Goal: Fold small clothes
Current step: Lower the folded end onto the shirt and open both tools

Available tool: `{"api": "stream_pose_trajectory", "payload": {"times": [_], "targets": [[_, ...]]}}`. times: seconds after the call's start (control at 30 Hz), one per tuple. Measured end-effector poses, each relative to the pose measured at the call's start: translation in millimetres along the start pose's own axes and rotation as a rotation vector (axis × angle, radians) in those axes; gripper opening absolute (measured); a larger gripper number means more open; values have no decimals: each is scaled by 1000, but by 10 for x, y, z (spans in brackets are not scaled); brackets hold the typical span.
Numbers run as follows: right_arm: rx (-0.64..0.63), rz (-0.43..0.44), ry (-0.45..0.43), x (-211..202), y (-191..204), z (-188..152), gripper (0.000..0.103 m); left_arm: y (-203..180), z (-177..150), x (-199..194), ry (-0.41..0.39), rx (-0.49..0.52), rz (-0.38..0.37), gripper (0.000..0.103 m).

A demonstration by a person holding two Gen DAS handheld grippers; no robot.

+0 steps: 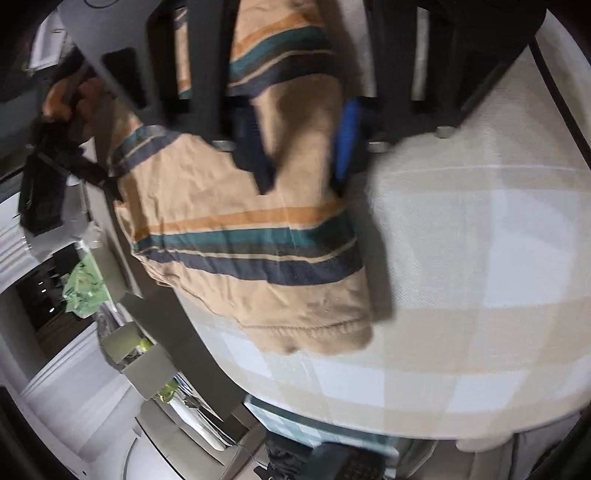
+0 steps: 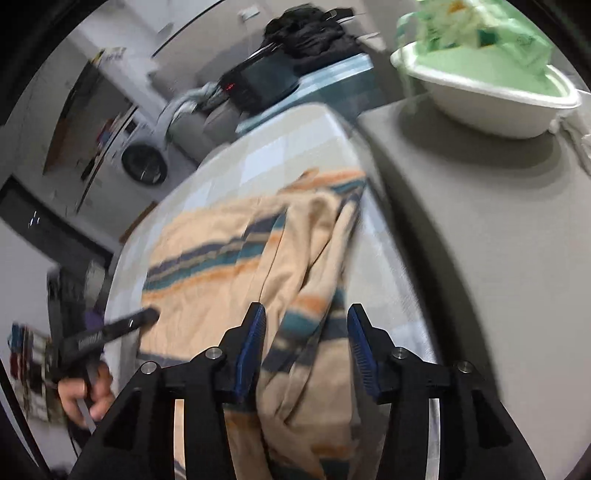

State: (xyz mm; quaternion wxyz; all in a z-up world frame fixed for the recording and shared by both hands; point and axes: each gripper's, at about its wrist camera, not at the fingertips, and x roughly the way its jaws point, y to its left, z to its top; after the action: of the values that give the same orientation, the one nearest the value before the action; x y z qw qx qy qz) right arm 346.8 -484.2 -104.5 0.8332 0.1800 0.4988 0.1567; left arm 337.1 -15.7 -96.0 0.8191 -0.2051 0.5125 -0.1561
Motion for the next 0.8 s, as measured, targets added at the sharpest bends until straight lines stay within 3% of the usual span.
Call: {"api": "stream_pose_trajectory", "payload": {"times": [0.13,0.3,0.4,0.6,0.8], "targets": [[1,17,17,112,60,-27,29,-22,-34,-10,-27,9,-10,11],[-32,32,28,277,359,-62,26,83,-115,-195,-56,5,23,10],[-68,56,49,447,661,-118,26,330,-210,-441,-87,-33,54,10],[-177,160,112,801,1404,-308,26,915,-352,-966,-148,-85,192,11],[-255,55,57,671,1540,-307,29,1021,-497,-1280,-210,-102,244,13]]}}
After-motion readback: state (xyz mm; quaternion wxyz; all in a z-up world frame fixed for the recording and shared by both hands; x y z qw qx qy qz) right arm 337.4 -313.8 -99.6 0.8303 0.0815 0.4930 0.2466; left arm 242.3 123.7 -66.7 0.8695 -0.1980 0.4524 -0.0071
